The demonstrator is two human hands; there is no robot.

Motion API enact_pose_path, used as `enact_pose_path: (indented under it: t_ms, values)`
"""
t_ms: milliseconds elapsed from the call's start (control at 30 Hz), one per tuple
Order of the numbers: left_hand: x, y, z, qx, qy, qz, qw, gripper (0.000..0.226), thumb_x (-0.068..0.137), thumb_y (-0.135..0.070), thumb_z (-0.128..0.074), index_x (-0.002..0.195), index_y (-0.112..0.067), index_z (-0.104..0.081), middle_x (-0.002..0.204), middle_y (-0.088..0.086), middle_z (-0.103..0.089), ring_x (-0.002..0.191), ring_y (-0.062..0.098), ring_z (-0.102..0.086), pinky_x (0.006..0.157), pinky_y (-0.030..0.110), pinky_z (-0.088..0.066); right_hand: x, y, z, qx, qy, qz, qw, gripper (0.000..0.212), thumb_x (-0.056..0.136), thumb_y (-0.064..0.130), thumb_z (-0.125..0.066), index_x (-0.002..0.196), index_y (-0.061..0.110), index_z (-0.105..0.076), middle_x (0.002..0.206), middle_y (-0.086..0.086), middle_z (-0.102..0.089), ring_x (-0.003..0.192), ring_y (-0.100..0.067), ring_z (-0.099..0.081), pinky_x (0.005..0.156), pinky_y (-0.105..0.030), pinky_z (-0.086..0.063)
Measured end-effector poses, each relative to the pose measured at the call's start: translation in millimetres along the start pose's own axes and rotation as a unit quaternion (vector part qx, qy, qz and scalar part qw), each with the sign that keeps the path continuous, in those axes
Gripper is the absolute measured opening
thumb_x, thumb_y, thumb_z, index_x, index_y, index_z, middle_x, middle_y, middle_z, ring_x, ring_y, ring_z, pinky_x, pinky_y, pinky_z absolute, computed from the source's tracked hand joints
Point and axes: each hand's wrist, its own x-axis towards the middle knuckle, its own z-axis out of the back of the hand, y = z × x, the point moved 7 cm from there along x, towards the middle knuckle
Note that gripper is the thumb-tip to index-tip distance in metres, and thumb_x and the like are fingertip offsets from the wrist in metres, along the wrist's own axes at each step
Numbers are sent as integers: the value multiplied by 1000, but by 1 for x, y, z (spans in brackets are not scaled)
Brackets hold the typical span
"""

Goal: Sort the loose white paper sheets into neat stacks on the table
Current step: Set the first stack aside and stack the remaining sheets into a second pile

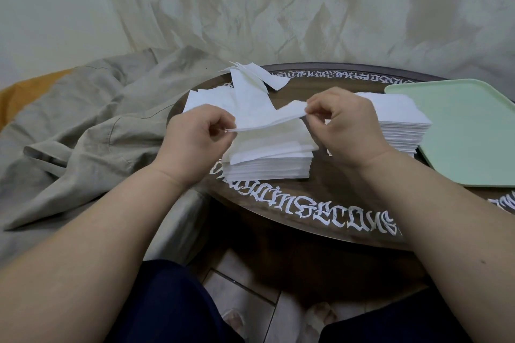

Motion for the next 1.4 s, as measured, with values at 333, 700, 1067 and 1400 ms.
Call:
enact_pose_path:
  t_ms: [333,700,1067,1400]
  values:
    - [-10,5,-20,84,159,20,983,25,69,-24,-82,78,-28,-59,90,-4,-65,78,13,-60,79,29,-50,-15,-10,-22,-39,184,-65,980,11,86,12,-62,90,12,-72,97,-2,-67,90,-20,-61,84,-35,-49]
    - [-11,-1,-24,126,159,-19,979,23,72,-16,-75,79,-22,-54,88,-2,-60,81,14,-53,72,21,-36,-18,-13,-22,-49,206,-78,974,11,88,17,-61,93,16,-71,98,0,-66,92,-18,-59,85,-37,-49]
    - [-8,5,-11,114,87,28,989,14,79,-16,-68,73,-24,-59,67,-6,-61,69,14,-58,65,27,-42,-20,-16,-23,-20,217,-100,971,19,78,36,-73,88,21,-70,79,14,-53,81,-11,-53,75,-28,-45]
    - [-3,15,-5,21,2,67,997,17,79,-11,-72,75,-24,-63,84,-6,-71,74,12,-66,78,23,-50,-14,-16,-16,-17,121,-78,989,10,86,15,-65,91,12,-72,88,-3,-69,82,-19,-60,79,-32,-48]
